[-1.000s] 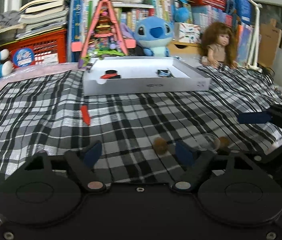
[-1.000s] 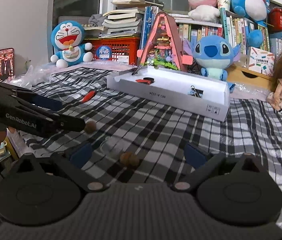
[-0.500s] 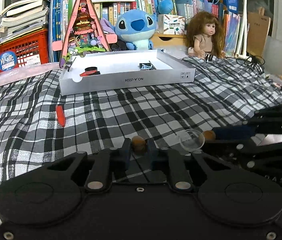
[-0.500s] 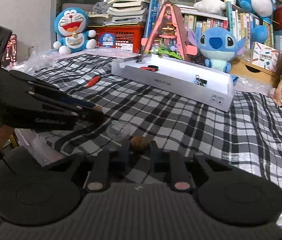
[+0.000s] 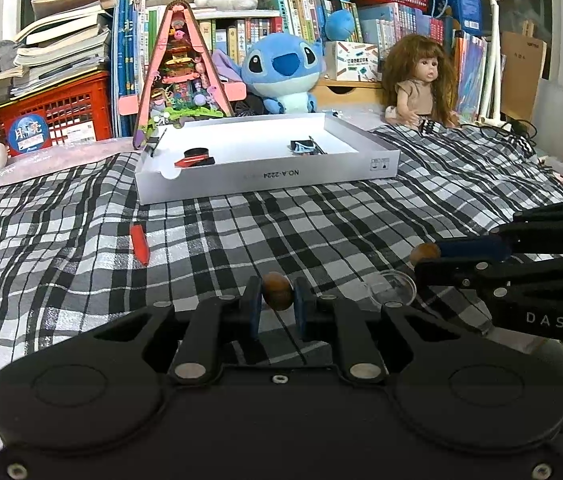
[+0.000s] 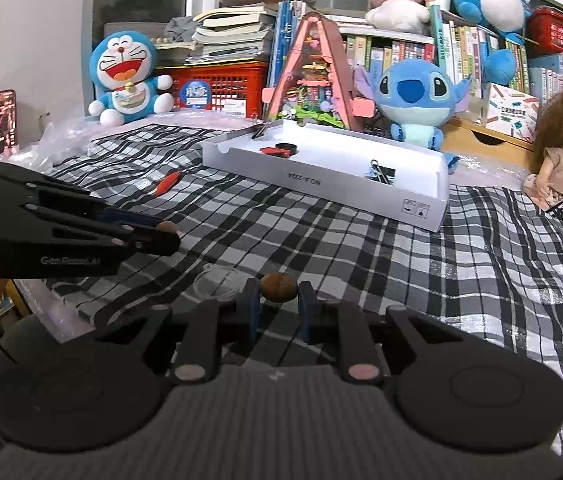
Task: Organize rigid objects
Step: 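Grasp a brown round bead with the left tool while the right tool grasps another brown bead, then carry both brown beads into the white box and open both tools to release them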
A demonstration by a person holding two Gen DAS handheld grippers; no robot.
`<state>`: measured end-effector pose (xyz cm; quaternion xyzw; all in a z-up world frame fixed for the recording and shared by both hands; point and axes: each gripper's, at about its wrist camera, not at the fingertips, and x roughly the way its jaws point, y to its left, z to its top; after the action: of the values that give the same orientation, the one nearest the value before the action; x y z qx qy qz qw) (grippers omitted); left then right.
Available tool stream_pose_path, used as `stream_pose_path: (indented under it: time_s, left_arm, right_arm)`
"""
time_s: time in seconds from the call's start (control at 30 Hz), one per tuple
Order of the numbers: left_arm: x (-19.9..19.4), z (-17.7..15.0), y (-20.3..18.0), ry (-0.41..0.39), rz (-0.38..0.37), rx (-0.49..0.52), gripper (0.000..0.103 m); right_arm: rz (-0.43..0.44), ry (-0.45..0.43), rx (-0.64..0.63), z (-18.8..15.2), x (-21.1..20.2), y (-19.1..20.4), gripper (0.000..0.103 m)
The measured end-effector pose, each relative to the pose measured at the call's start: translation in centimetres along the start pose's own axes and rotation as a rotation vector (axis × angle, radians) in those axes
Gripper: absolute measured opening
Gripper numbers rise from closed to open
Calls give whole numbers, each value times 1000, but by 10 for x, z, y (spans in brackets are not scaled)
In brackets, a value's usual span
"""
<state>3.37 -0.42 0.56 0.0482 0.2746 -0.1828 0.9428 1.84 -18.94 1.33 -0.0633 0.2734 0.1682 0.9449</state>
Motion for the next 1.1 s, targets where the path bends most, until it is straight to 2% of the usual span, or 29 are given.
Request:
stream_pose_path:
  time_s: [0.3,0.67,0.97,1.1]
  left_arm:
    - [7,14,9,3,9,-36,15]
    - [23,56,32,-8,14,-103,15]
    - [58,107,60,-15,13,-169,15]
    - [90,133,74,23,22,-218,15]
  right_arm:
    - [-33,1,59,11,7,-11,24]
    - [-55,-2,147,40,25,-36,24]
    - [-53,5,253,77,51,-72,24]
    - [-35,11,348,96,70,-97,24]
